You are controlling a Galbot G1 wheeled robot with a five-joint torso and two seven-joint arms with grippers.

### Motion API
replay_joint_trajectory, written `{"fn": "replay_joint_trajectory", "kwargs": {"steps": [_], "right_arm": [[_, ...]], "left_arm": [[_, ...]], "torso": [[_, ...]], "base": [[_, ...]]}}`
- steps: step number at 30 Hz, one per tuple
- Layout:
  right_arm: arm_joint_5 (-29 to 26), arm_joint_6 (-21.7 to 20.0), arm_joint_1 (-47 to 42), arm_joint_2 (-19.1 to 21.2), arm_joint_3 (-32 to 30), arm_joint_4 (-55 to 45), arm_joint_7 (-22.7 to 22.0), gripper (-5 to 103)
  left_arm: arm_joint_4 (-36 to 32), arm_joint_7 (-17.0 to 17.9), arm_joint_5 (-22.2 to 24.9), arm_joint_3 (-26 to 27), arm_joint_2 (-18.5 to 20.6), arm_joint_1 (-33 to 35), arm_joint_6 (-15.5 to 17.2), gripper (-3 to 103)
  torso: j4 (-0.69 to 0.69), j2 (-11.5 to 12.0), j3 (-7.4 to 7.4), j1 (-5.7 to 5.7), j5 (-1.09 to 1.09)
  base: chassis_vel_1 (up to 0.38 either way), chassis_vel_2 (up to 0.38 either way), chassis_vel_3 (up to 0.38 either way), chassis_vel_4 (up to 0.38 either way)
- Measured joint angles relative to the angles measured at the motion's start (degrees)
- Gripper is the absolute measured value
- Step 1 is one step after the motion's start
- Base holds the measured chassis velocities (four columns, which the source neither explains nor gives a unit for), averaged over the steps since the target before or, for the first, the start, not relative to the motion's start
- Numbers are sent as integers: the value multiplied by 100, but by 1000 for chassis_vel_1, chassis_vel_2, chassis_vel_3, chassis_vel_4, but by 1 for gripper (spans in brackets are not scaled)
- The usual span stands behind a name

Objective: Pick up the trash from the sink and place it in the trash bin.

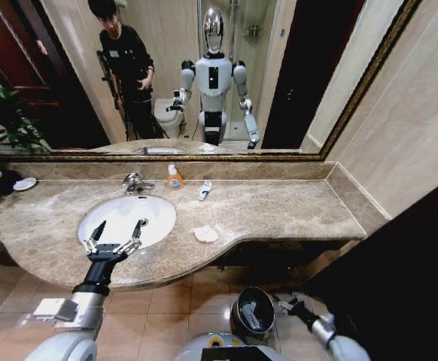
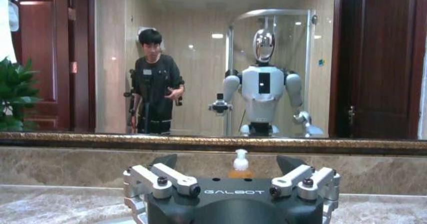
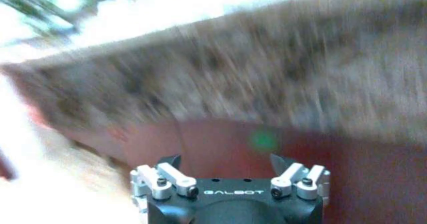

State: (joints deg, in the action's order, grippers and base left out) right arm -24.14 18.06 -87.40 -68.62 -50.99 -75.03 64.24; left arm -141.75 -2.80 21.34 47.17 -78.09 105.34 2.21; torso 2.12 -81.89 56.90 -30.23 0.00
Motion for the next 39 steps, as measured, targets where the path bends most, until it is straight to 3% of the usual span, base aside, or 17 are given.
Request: {"fn": "replay_joint_trajectory", "kwargs": {"steps": [3,4,7,9,12,13,15,16,21,22,24,28,32,39], "right_arm": [[-804,-87,-476,261,-492,-525,984,99],[-804,-87,-476,261,-492,-525,984,99],[-1269,-407,-770,330,-947,-1235,1524,100],[-1350,-519,-789,346,-1012,-1480,1498,100],[-1463,-1023,-462,389,-974,-2305,912,100],[-1463,-1023,-462,389,-974,-2305,912,100],[-1390,-1444,36,436,-827,-2722,329,100],[-1390,-1444,36,436,-827,-2722,329,100],[-1247,-2081,754,726,-93,-3047,-1362,100],[-1247,-2081,754,726,-93,-3047,-1362,100],[-1166,-2149,999,843,369,-3043,-1863,100],[-1024,-2310,1361,1005,955,-2963,-2254,100],[-976,-2719,2158,1430,1924,-2779,-2914,100],[-959,-2641,3220,1802,3136,-2070,-2955,100]], "left_arm": [[0,0,0,0,0,0,0,100],[0,0,0,0,0,0,0,100],[0,0,0,0,0,0,0,100],[0,0,0,0,0,0,0,100],[1,0,0,0,0,0,0,100],[1,0,0,0,0,0,0,100],[0,-2,0,0,0,0,0,100],[0,-2,0,0,0,0,0,100],[1,0,0,0,-1,0,0,100],[1,0,0,0,-1,0,0,100],[0,1,0,0,0,0,0,100],[0,0,0,0,0,0,0,100],[0,-1,0,0,0,0,0,100],[0,0,0,0,0,1,0,100]], "torso": [[-1,0,0,0,-1],[-1,0,0,0,-1],[-3,0,0,0,-1],[-3,0,0,1,-1],[-1,0,0,0,-1],[-1,0,0,0,-1],[1,1,0,0,2],[1,1,0,0,2],[1,1,1,-1,0],[1,1,1,-1,0],[-2,1,1,0,1],[-1,1,1,0,2],[0,1,1,0,-2],[-1,1,1,-1,1]], "base": [[0,0,0,0],[0,0,0,0],[0,0,0,0],[0,0,0,0],[0,0,0,0],[0,0,0,0],[0,0,0,0],[0,0,0,0],[0,0,0,0],[0,0,0,0],[0,0,0,0],[0,0,0,0],[0,0,0,0],[0,0,0,0]]}}
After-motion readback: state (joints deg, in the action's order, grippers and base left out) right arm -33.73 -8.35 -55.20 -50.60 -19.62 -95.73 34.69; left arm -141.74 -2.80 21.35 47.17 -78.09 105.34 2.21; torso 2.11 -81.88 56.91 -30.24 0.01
